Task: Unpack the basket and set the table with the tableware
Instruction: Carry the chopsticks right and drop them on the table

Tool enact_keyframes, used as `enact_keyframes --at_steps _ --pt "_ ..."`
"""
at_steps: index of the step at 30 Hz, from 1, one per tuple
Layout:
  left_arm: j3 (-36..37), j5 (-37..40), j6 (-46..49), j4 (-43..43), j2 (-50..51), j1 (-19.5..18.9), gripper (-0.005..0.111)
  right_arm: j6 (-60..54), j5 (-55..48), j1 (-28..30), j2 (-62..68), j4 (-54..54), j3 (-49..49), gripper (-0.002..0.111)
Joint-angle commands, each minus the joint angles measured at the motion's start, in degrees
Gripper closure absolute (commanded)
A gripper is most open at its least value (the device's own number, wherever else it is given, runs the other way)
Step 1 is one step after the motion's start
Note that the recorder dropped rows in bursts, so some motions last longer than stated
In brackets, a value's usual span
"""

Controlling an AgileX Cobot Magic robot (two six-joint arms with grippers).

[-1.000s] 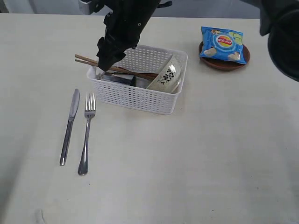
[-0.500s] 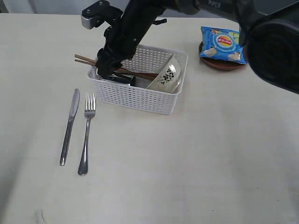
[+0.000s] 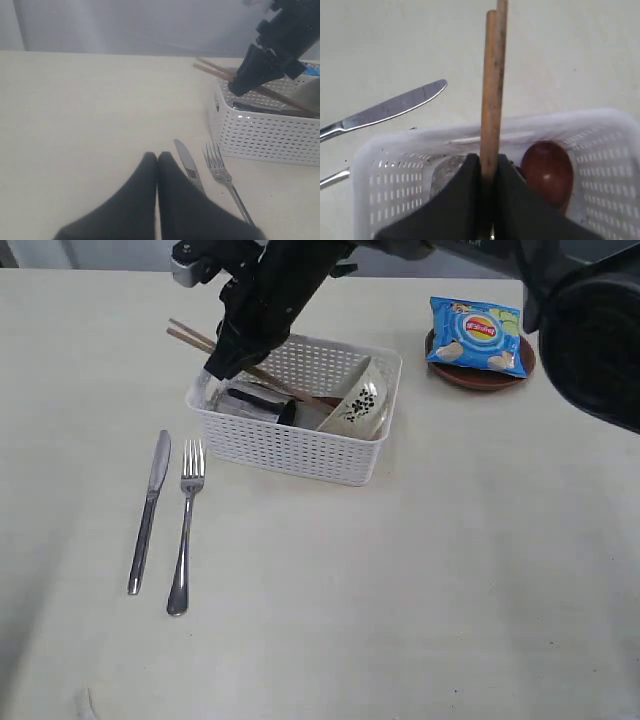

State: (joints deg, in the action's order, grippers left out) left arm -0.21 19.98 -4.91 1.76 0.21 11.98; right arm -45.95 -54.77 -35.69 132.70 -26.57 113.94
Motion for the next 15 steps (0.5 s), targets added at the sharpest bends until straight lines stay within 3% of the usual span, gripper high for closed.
enact_keyframes --at_steps 1,12,14,15 --pt "0.21 -0.12 0.17 -0.05 -0.21 0.26 0.107 0.33 -0.25 0.31 -3.57 1.04 3.20 0.109" --pt "0.21 -0.12 0.17 -0.05 -0.21 0.26 0.107 9.11 -4.85 3.44 -12.45 1.57 9.91 0.109" --pt "0.21 -0.12 0.17 -0.05 -0.21 0.26 0.107 12.02 -6.38 5.21 -14.72 4.72 9.91 0.109" --pt "0.21 -0.12 0.17 -0.05 -0.21 0.26 0.107 17.56 -8.62 7.48 -16.90 11.80 9.91 0.109"
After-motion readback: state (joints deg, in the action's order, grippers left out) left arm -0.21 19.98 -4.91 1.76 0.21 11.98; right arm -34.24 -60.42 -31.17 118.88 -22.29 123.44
